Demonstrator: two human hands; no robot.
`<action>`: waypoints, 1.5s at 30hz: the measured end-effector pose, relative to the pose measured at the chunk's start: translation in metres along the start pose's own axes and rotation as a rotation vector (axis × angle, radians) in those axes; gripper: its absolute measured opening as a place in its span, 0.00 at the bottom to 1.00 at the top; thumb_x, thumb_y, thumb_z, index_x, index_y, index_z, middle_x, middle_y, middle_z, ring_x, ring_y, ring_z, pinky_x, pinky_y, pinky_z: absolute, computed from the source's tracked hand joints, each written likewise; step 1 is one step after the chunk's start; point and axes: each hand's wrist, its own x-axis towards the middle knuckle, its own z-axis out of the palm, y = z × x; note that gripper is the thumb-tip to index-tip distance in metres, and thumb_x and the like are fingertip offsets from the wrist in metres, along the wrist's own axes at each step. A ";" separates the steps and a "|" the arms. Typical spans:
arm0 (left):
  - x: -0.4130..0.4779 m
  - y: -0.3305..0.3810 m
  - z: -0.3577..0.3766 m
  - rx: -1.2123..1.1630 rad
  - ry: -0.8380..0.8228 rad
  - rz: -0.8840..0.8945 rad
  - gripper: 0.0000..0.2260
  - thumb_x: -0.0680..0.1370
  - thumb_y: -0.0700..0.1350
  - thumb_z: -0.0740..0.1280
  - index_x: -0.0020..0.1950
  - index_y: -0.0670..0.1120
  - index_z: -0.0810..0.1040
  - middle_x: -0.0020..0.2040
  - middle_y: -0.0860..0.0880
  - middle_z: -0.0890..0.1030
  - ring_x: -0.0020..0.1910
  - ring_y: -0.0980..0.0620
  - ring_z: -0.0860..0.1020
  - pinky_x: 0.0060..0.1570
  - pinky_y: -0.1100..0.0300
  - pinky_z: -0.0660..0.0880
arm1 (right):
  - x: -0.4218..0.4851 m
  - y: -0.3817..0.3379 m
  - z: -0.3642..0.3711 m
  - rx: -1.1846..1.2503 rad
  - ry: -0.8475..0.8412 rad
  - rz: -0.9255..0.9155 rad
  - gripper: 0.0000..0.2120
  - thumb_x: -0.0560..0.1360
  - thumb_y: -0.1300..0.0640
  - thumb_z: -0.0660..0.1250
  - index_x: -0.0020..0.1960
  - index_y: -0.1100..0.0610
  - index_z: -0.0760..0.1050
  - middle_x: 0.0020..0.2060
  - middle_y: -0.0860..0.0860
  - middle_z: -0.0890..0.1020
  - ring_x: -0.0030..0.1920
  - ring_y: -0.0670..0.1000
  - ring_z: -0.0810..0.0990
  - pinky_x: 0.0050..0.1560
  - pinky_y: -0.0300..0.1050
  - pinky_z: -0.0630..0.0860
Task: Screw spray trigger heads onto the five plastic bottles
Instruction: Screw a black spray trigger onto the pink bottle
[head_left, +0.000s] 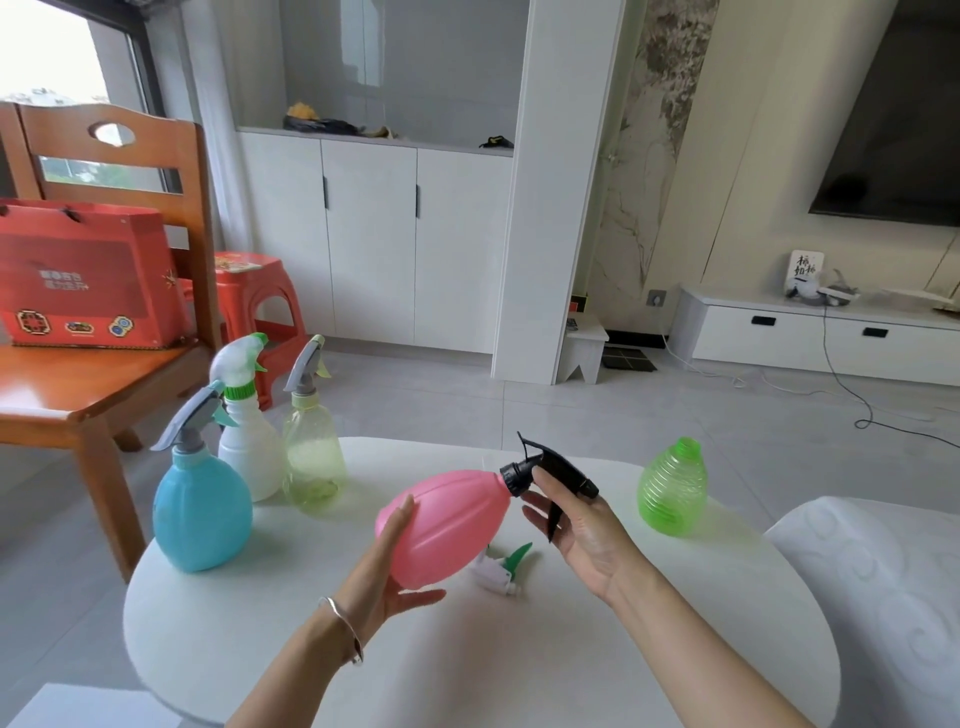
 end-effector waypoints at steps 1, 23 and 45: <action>-0.002 0.001 0.002 0.038 -0.017 -0.006 0.44 0.45 0.72 0.72 0.55 0.52 0.72 0.49 0.40 0.82 0.43 0.45 0.84 0.35 0.52 0.81 | -0.001 0.000 0.002 -0.004 -0.019 -0.020 0.14 0.62 0.57 0.75 0.47 0.56 0.82 0.43 0.52 0.86 0.43 0.48 0.84 0.46 0.41 0.81; -0.009 0.007 -0.005 0.022 -0.225 0.075 0.36 0.62 0.58 0.76 0.67 0.52 0.68 0.61 0.43 0.79 0.54 0.49 0.81 0.48 0.55 0.80 | -0.002 0.005 0.010 -0.146 0.095 0.000 0.19 0.56 0.49 0.78 0.44 0.54 0.81 0.40 0.50 0.86 0.42 0.48 0.85 0.45 0.42 0.79; -0.013 0.011 -0.006 -0.120 -0.234 -0.078 0.35 0.63 0.69 0.69 0.63 0.49 0.74 0.55 0.41 0.83 0.54 0.42 0.82 0.45 0.49 0.81 | -0.004 0.012 0.019 -0.064 0.118 0.044 0.16 0.60 0.51 0.77 0.45 0.55 0.81 0.40 0.49 0.86 0.42 0.45 0.85 0.43 0.39 0.78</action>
